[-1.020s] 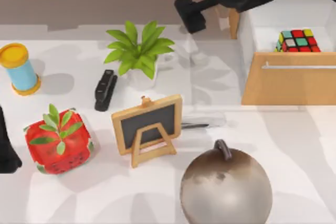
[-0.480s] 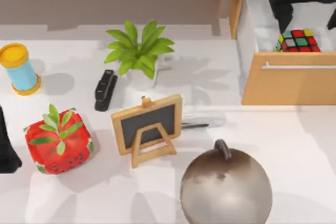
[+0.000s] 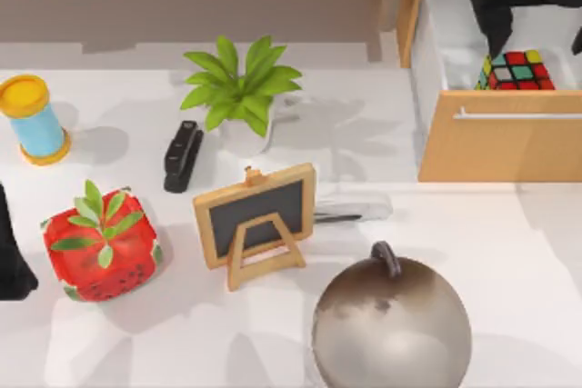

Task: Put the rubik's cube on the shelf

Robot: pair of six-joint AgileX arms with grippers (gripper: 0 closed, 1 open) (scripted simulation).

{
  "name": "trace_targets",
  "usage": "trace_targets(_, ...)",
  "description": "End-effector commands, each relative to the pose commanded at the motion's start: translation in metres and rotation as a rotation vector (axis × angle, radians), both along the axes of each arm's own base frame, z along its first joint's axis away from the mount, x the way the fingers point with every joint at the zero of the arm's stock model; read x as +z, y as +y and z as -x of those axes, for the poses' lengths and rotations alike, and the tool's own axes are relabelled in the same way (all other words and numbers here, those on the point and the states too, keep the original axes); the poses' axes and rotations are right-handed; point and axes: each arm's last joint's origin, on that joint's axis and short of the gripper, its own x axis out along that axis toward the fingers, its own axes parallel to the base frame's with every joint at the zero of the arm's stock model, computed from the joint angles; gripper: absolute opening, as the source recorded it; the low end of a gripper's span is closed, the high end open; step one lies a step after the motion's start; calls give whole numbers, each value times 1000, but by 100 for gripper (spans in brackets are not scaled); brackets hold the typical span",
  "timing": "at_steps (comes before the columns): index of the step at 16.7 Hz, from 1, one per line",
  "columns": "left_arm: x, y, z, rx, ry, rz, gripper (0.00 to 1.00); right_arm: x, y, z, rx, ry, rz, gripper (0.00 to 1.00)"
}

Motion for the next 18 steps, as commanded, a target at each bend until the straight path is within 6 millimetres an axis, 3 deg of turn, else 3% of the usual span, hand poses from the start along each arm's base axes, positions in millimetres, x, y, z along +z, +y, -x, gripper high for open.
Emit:
trace_targets(6,0,0,0,0,0,0,100,-11,0,3,0,3,-2,100)
trace_targets(13,0,0,0,0,0,0,100,-58,0,-9,-1,5,0,100)
trace_targets(18,0,0,0,0,0,0,100,-60,0,-10,-2,1,-1,100)
